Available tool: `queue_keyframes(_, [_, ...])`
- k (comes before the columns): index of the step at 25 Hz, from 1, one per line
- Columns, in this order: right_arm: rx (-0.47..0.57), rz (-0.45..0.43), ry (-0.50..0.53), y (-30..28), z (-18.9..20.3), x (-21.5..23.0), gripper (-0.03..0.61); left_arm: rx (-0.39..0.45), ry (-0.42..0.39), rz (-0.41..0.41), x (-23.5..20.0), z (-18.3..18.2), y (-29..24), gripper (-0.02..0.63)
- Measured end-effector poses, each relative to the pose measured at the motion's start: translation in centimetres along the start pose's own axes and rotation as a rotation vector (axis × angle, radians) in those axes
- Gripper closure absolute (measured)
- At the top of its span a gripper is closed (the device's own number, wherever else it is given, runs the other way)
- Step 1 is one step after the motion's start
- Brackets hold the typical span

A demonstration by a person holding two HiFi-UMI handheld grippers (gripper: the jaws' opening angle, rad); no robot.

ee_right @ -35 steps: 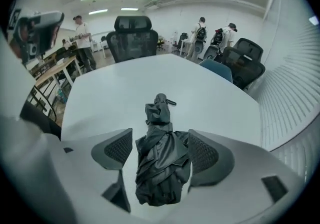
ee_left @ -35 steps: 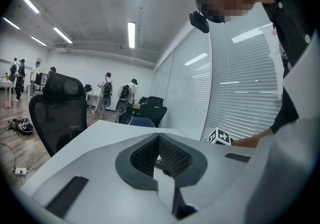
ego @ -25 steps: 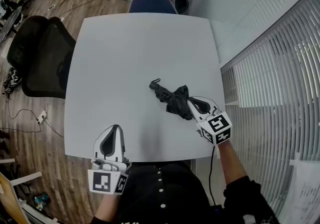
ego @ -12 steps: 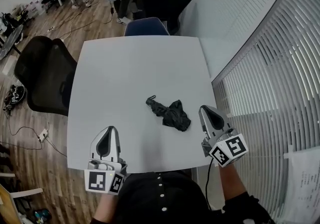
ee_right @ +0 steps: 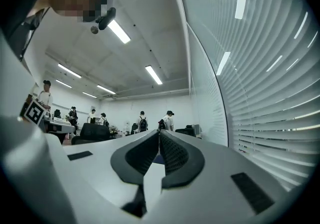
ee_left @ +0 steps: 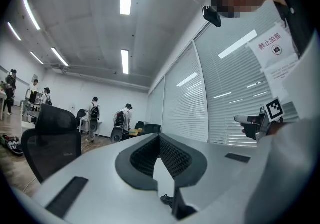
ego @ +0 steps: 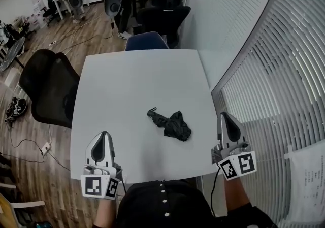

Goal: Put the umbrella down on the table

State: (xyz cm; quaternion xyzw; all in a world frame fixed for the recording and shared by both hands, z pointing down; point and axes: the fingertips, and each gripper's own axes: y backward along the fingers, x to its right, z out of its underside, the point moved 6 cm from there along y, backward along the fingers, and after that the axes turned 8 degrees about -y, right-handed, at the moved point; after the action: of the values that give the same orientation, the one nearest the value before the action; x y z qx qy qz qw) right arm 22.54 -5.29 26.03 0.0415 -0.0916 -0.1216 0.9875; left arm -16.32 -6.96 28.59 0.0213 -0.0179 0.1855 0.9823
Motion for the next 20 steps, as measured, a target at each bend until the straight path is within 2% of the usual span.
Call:
queue_keyframes(9, [0.030,0.128,0.004,2.5,-0.4,2.9,0.543,0.019,-0.060,-0.066,-2.2,-0.9,0.5,0.600])
queue_keyframes(15, [-0.005,0.133,0.051,1.8,0.5,2.8,0.543,0.021,-0.080,-0.075,-2.5,-0.8,0.5,0.600])
queue_keyframes(20, [-0.022,0.088,0.065,0.7,0.9,2.0,0.547,0.021,-0.084,-0.065,-2.1,-0.8,0.3,0.600])
